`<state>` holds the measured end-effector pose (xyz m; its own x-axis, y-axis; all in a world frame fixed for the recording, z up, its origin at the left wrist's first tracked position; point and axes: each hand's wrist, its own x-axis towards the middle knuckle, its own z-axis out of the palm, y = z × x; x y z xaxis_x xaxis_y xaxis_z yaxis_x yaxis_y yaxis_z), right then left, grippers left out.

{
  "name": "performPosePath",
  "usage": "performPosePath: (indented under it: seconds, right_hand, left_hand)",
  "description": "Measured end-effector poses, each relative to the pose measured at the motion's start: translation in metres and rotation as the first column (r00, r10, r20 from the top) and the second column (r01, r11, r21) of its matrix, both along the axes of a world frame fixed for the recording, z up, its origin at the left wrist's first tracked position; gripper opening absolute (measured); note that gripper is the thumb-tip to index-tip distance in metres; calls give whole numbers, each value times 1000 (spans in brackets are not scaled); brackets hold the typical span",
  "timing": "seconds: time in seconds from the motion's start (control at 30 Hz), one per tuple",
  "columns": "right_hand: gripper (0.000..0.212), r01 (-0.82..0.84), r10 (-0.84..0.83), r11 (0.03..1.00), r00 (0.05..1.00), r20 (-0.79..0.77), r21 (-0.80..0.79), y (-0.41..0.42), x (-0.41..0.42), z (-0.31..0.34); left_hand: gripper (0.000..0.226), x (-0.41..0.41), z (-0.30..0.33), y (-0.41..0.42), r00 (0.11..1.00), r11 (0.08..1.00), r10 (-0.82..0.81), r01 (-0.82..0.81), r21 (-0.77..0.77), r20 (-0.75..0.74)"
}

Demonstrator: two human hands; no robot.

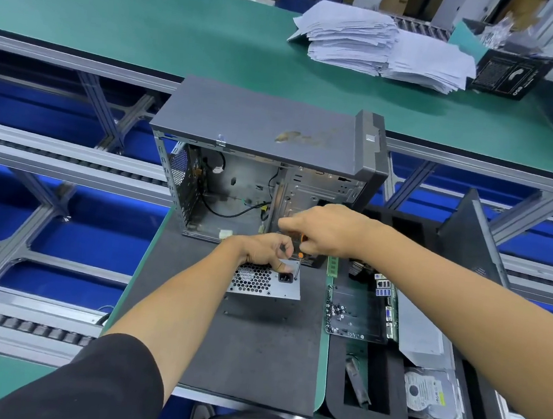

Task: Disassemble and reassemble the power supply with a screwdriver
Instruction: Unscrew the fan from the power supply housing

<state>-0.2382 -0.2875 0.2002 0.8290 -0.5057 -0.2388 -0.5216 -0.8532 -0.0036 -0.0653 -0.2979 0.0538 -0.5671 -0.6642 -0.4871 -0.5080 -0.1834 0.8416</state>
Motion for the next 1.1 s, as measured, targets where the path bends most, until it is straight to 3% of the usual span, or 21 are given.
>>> performPosePath:
  seconds: [0.1,0.27,0.37,0.47,0.53,0.67,0.77,0.87,1.03,1.1]
  right_hand:
    - [23,42,-51,993,995,-84,-110,-4,-5,-1]
    - [30,-3,-2,979,1000,28,204,2,-1,3]
    - [21,-39,41,997,999,-24,71,4,2,1]
    - [19,54,-56,998,997,-50,-44,3,1,-4]
    - [17,90,-89,995,996,-32,32,2,0,-4]
    - [33,-18,10,980,999,41,200,4,3,3]
    - [24,-64,63,997,998,18,53,3,4,-1]
    - [12,-5,3,998,1000,-30,-66,1,3,-5]
    - [27,20,-42,970,995,87,243,1,4,1]
    - [28,-8,-12,975,996,92,222,1,5,0]
  left_hand:
    - [33,-1,-2,0,1000,1000,6,-6,14,-4]
    - [33,0,0,-1,1000,1000,-15,15,-1,18]
    - [43,1,-1,-2,998,999,-47,48,-14,32]
    - [22,0,-5,-2,999,999,-38,38,-3,14]
    - [28,-1,-5,-2,1000,1000,-19,19,-7,11]
    - [33,2,-2,-3,996,999,-48,49,-15,71]
    - [30,1,-2,-2,996,997,-74,75,-5,54]
    - [25,0,-4,-2,999,999,-32,32,14,-23]
    - [31,1,-3,-2,999,999,-29,29,-16,-16]
    - [24,0,-2,-1,999,999,-46,46,5,-21]
